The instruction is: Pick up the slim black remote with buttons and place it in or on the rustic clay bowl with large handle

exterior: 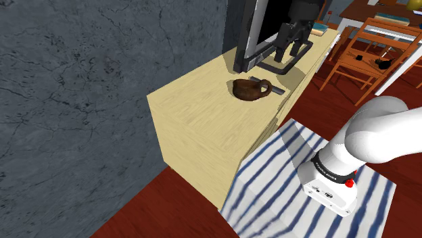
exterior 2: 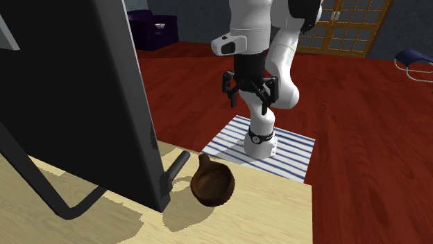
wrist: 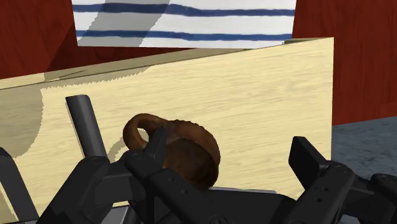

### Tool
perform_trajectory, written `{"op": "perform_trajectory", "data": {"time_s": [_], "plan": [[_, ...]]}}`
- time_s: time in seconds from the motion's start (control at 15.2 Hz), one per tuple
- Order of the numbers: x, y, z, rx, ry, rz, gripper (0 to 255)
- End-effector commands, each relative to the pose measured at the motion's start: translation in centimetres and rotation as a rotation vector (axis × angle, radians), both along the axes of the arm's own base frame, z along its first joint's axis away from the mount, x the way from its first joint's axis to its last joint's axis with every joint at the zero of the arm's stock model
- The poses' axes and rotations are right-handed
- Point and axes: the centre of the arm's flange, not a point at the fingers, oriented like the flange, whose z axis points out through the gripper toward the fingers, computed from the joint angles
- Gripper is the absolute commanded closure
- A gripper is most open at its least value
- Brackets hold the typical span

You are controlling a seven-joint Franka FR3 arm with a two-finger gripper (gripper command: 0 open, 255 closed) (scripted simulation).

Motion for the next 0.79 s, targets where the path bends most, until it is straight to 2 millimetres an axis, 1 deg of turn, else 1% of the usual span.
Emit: {"op": "perform_trajectory", "data": {"time_s": [0.0,0.73], "plan": [[0.0,0.0,0.0,0.000,0.000,0.000,0],[3.9,-10.2,-9.6,0.007,-0.014,0.055,0]]}}
